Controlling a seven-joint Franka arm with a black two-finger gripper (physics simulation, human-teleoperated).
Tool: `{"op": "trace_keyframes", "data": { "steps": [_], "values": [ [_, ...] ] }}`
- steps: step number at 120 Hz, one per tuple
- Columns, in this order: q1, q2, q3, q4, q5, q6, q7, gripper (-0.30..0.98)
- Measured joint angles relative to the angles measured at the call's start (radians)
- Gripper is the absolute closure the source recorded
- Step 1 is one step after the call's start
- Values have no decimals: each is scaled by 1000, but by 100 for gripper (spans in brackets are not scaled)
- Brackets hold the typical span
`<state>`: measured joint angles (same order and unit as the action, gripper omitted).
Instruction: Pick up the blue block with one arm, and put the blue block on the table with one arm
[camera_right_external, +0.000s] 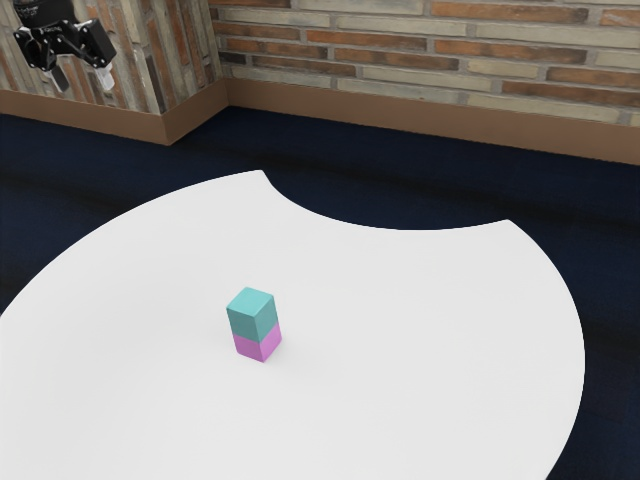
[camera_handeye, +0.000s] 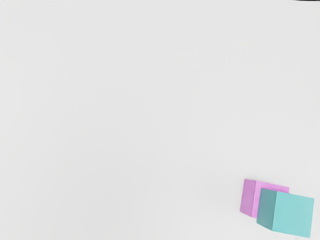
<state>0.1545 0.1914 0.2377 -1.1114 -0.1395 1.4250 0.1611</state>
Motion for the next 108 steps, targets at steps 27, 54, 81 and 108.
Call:
{"op": "trace_keyframes", "data": {
  "steps": [27,54,81,108],
  "values": [
    [-4,-32,1,33,2,-3,15,2],
    [-23,-110,9,31,58,-36,34,2],
    [-40,3,13,-196,77,51,47,2],
    [-92,43,13,-292,88,199,56,2]
  ]
}}
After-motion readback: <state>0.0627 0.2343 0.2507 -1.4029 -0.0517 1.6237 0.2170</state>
